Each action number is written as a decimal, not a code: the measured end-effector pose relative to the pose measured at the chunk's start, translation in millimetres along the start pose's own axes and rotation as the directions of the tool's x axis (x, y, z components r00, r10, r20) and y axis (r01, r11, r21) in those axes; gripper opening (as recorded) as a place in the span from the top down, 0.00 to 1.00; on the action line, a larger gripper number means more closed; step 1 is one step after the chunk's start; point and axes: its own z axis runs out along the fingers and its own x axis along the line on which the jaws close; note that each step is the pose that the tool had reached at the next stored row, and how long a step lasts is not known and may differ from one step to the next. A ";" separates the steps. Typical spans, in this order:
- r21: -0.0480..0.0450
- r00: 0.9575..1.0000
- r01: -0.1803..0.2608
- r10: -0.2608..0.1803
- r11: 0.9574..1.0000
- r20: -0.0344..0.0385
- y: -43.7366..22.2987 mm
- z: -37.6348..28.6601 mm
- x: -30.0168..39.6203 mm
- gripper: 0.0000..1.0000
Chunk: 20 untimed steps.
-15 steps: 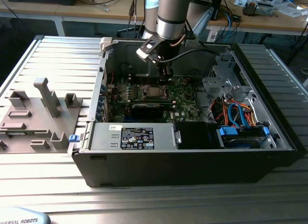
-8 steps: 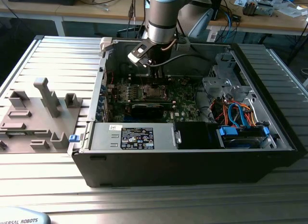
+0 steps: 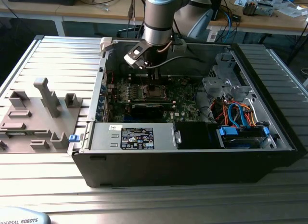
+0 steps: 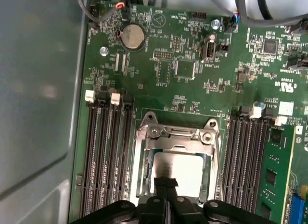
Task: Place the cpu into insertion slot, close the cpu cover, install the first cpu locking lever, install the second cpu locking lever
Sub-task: 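Close the cpu cover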
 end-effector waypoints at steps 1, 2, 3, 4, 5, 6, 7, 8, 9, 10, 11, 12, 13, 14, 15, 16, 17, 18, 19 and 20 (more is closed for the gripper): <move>0.000 1.000 0.000 0.000 1.000 0.000 -0.8 0.4 -0.1 0.89; 0.000 1.000 0.000 0.000 1.000 0.000 -2.0 1.2 -0.1 0.89; 0.000 1.000 0.000 0.000 1.000 0.000 -2.7 1.9 -0.1 0.89; 0.000 1.000 0.000 0.000 1.000 0.000 -2.8 2.3 -0.4 0.89; 0.000 1.000 0.000 0.000 1.000 0.000 -2.8 2.8 -0.7 0.89; 0.000 1.000 0.000 0.000 1.000 0.000 -2.9 3.2 -0.7 0.89; 0.000 1.000 0.000 0.000 1.000 0.000 -2.9 3.6 -0.7 0.89; 0.000 1.000 0.000 0.000 1.000 0.001 -3.0 4.1 -0.8 0.89; 0.000 1.000 0.000 0.000 1.000 0.001 -3.1 4.3 -0.9 0.89; 0.001 1.000 0.000 0.000 1.000 0.000 -2.6 4.3 -0.9 0.89; 0.000 1.000 0.000 0.000 1.000 0.000 -0.6 4.4 -1.2 0.89; 0.000 1.000 0.000 0.000 1.000 0.000 4.3 4.3 -1.7 0.89; 0.000 1.000 0.000 0.000 1.000 0.000 7.9 4.2 -2.2 0.89; 0.001 1.000 0.001 -0.001 1.000 0.000 11.9 4.1 -2.7 0.89; 0.001 1.000 0.001 -0.001 1.000 0.000 17.1 3.9 -3.6 0.89; 0.003 1.000 0.001 -0.001 1.000 0.000 22.4 3.5 -4.4 0.89; 0.004 1.000 0.001 -0.001 1.000 -0.001 25.5 2.7 -5.0 0.89; 0.005 1.000 0.001 -0.001 1.000 0.000 27.3 -0.1 -5.5 0.89; 0.005 1.000 0.001 -0.001 1.000 0.000 27.6 -2.9 -5.7 0.89; 0.005 1.000 0.001 -0.001 1.000 0.000 27.6 -5.9 -5.8 0.89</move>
